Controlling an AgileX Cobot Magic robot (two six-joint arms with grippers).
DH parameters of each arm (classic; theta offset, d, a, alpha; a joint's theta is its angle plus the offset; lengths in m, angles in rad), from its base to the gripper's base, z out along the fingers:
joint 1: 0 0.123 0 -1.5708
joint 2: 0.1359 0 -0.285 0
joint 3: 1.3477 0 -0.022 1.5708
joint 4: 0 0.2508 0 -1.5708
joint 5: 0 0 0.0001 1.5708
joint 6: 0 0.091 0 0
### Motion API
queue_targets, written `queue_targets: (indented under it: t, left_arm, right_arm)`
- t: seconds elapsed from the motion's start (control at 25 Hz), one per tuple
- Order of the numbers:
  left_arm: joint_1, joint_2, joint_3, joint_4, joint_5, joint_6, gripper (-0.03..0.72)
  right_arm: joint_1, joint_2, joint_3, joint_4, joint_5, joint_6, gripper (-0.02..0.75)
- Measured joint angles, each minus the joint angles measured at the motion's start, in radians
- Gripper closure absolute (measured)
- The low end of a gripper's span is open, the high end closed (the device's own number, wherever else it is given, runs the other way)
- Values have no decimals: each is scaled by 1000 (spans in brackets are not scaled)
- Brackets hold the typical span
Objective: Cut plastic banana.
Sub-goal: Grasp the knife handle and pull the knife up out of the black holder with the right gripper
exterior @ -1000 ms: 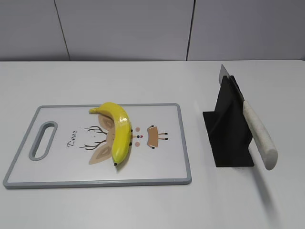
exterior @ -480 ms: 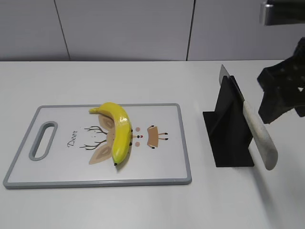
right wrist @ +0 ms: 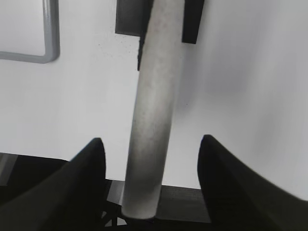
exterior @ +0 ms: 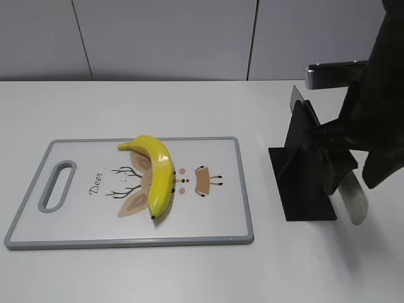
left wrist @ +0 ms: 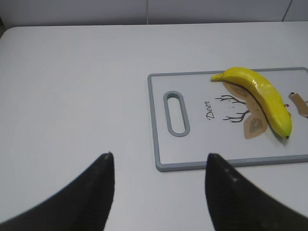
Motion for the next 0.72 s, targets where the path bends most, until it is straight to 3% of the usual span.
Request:
queue_targets:
  t: [0.24,0.52,0.64,0.72]
  left_arm:
    - [0,0,0,0,0,0,116]
    - [0,0,0,0,0,-1,116]
    - [0,0,0,0,0,0,116]
    - [0,0,0,0,0,0,116]
  right_arm:
    - [0,65,0,4,-16,34,308]
    - [0,95,0,4,-34,70,444]
    - [0,96,0,1,-35,75,582]
    - [0,96,0,1,-35,76,577]
